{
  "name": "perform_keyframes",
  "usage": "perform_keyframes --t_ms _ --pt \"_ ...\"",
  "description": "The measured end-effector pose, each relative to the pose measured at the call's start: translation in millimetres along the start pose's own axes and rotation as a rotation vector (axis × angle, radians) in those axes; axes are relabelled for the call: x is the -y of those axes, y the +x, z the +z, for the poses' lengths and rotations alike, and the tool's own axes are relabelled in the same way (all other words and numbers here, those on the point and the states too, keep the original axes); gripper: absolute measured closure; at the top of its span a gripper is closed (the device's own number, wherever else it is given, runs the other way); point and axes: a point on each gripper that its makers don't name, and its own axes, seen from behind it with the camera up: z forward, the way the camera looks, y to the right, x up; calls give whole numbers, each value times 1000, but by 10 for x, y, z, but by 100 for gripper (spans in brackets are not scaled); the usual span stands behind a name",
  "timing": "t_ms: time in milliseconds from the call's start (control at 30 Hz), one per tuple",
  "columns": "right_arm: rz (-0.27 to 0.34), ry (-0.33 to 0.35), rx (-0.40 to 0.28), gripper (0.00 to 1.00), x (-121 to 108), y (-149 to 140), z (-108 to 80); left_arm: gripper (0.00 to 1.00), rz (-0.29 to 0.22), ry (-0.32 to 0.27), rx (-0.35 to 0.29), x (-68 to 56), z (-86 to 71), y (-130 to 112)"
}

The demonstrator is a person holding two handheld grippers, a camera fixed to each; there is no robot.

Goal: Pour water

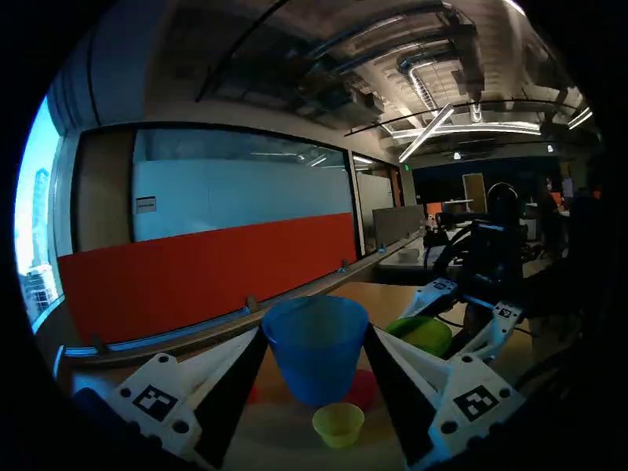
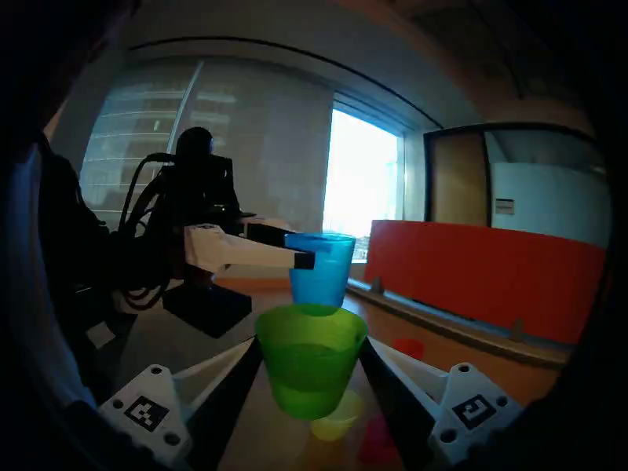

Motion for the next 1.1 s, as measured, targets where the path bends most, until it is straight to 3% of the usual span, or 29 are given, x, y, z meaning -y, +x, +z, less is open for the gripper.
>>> perform_keyframes --t_ms 300,767,1100 --pt "1 15 37 10 49 -47 -6 14 -7 -21 61 -45 -24 -202" --pt "21 89 184 10 88 -398 -156 13 11 -54 236 -77 -94 -769" --pt "16 119 297 10 36 -713 -254 13 -12 -88 326 -104 -121 -1114"
